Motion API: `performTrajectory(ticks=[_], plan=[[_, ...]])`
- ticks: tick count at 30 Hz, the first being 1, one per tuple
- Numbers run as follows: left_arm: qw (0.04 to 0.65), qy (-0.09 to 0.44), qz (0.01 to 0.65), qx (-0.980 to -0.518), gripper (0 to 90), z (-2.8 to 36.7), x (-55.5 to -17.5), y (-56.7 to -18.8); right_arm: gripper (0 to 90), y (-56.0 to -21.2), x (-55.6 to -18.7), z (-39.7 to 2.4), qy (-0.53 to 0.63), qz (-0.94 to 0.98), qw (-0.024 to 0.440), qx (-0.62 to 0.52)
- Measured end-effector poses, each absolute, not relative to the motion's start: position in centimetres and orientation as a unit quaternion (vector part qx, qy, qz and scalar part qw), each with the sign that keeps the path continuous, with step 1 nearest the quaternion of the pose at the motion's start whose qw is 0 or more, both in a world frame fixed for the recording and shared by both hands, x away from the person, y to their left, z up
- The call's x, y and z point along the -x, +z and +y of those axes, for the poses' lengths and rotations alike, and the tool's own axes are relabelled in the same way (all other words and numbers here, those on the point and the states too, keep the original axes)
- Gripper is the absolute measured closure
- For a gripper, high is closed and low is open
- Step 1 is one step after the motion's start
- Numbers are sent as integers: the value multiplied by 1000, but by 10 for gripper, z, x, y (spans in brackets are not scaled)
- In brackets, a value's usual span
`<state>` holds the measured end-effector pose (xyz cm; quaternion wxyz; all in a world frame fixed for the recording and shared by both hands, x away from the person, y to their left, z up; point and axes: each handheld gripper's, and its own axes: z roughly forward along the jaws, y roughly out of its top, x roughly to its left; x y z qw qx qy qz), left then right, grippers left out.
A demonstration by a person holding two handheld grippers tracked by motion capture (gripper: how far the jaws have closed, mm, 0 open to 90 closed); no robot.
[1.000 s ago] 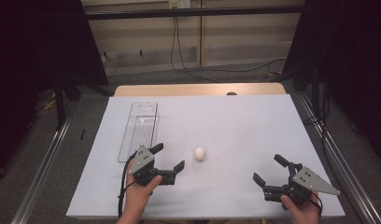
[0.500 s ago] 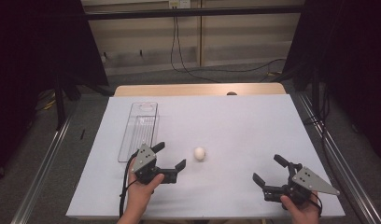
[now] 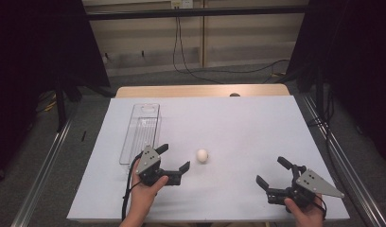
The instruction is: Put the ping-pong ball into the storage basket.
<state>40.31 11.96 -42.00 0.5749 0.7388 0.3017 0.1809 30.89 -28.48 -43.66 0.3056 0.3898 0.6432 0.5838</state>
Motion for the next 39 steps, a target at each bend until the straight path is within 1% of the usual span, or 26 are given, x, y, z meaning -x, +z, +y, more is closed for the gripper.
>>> performTrajectory(ticks=[1, 6, 8, 18, 26, 39], plan=[[578, 181, 306, -734, 19, 118, -403, -420, 18, -437, -309, -285, 584, 644, 306, -389], [570, 184, 299, -743, 19, 117, -404, -421, 18, -437, -309, -285, 584, 643, 306, -390], [574, 183, 304, -738, 19, 115, -405, -422, 18, -437, -309, -285, 583, 646, 306, -388], [563, 185, 308, -744, 20, 109, -408, -423, 18, -436, -309, -285, 583, 644, 307, -389], [556, 177, 319, -747, 19, 105, -411, -425, 18, -436, -309, -285, 584, 643, 307, -389], [543, 176, 316, -758, 20, 98, -415, -426, 19, -436, -309, -285, 583, 644, 307, -389]])
